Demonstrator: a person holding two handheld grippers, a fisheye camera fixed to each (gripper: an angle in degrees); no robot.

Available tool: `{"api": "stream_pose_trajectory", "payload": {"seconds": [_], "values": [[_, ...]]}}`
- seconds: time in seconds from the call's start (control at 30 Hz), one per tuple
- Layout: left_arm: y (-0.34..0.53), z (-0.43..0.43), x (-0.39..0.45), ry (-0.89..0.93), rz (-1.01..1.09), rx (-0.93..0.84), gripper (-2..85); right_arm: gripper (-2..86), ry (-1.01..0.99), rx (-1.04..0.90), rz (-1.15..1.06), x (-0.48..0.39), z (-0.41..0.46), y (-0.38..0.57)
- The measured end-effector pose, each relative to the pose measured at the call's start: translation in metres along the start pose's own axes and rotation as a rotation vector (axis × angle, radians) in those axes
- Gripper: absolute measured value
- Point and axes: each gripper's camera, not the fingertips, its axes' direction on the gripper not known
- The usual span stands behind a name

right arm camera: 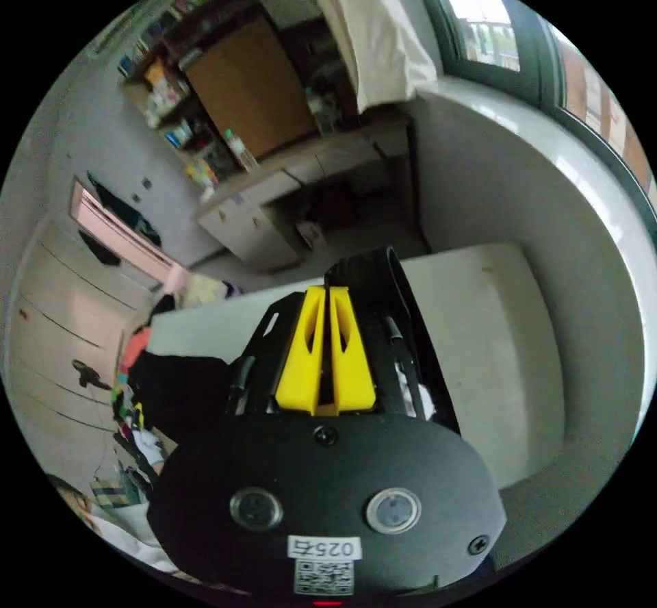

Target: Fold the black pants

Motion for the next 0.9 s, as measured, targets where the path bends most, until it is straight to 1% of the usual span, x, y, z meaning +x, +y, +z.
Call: {"api": "stream_pose_trajectory", "payload": {"seconds": [0.07, 0.13, 0.23, 0.3, 0.37, 0.4, 0.47, 0.53, 0.6, 0.63, 0.7, 0.73, 0.77, 0.8, 0.83, 0.87, 0.9], "values": [[0.000, 0.005, -0.006, 0.015, -0.017, -0.007, -1.2, -1.0, 0.004, 0.085, -0.079, -0.005, -0.025, 0.013], [0.005, 0.007, -0.015, 0.047, -0.037, -0.023, -1.2, -1.0, 0.017, 0.125, -0.093, -0.003, -0.046, 0.039], [0.022, 0.004, -0.032, 0.060, -0.059, -0.034, -1.1, -0.9, 0.008, 0.075, -0.030, 0.023, -0.065, 0.097], [0.036, -0.002, -0.047, 0.126, -0.082, -0.009, -1.1, -0.8, -0.035, 0.030, 0.041, 0.057, -0.068, 0.145], [0.041, -0.002, -0.054, 0.138, -0.088, -0.019, -1.1, -0.6, -0.037, -0.050, 0.095, 0.084, -0.057, 0.171], [0.045, -0.003, -0.054, 0.125, -0.075, -0.028, -1.2, -0.5, -0.038, -0.112, 0.134, 0.102, -0.046, 0.187], [0.051, -0.006, -0.055, 0.097, -0.066, -0.031, -1.1, -0.4, -0.049, -0.166, 0.186, 0.121, -0.030, 0.211], [0.061, -0.011, -0.056, 0.069, -0.064, -0.022, -1.1, -0.1, -0.072, -0.123, 0.197, 0.130, -0.026, 0.234], [0.079, -0.025, -0.059, 0.030, -0.070, 0.029, -1.0, 0.8, -0.075, 0.012, 0.178, 0.131, -0.038, 0.257], [0.086, -0.032, -0.060, 0.014, -0.082, 0.058, -1.1, 1.2, -0.063, 0.026, 0.177, 0.130, -0.041, 0.262], [0.123, -0.066, -0.058, -0.049, -0.100, 0.212, -0.8, 3.1, 0.066, 0.106, 0.112, 0.116, -0.064, 0.283], [0.131, -0.074, -0.052, -0.046, -0.080, 0.236, -0.4, 3.7, 0.120, 0.130, 0.089, 0.111, -0.071, 0.289], [0.145, -0.083, -0.031, -0.029, 0.025, 0.256, 0.5, 6.4, 0.226, 0.189, 0.019, 0.098, -0.086, 0.298], [0.154, -0.080, 0.000, 0.002, 0.155, 0.214, 1.6, 8.8, 0.307, 0.245, -0.060, 0.087, -0.098, 0.303], [0.159, -0.075, 0.018, 0.035, 0.220, 0.175, 2.1, 9.8, 0.333, 0.267, -0.077, 0.083, -0.103, 0.303], [0.170, -0.056, 0.059, 0.145, 0.361, 0.069, 3.2, 11.1, 0.356, 0.286, -0.095, 0.079, -0.110, 0.299], [0.185, -0.032, 0.100, 0.289, 0.475, -0.068, 4.0, 11.5, 0.331, 0.271, -0.126, 0.079, -0.111, 0.290]]}}
